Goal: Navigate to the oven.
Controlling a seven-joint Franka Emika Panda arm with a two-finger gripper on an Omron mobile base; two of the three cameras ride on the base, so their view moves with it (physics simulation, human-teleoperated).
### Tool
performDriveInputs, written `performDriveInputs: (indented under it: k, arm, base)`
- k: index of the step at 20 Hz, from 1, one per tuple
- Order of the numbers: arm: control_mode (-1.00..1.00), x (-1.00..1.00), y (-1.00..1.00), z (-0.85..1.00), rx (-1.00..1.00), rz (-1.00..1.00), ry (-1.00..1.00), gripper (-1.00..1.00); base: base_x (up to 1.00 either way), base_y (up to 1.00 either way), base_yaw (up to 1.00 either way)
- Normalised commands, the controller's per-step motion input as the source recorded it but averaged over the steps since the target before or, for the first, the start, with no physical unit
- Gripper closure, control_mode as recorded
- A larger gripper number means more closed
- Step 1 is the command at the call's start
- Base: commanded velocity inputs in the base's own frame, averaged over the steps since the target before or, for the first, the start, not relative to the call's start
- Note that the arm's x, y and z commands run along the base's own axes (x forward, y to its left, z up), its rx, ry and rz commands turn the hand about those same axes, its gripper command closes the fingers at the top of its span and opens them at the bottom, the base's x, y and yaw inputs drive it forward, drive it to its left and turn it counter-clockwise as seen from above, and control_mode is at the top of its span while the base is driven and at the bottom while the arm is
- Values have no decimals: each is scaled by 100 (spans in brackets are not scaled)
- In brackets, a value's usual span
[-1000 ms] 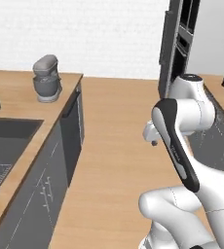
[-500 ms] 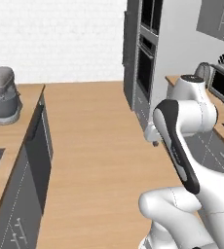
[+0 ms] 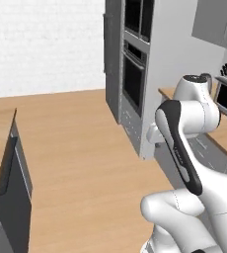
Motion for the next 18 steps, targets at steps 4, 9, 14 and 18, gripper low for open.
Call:
performDriveInputs:
  k: [4,9,14,18]
  arm:
    - [100,0,0,0,0,0,0,-100]
    - [100,0,0,0,0,0,0,-100]
    - [100,0,0,0,0,0,0,-100]
    - [100,0,0,0,0,0,0,-100]
  base:
    - [100,35,-25]
    - [100,39,-26]
    - [100,39,-25]
    - [100,41,-25]
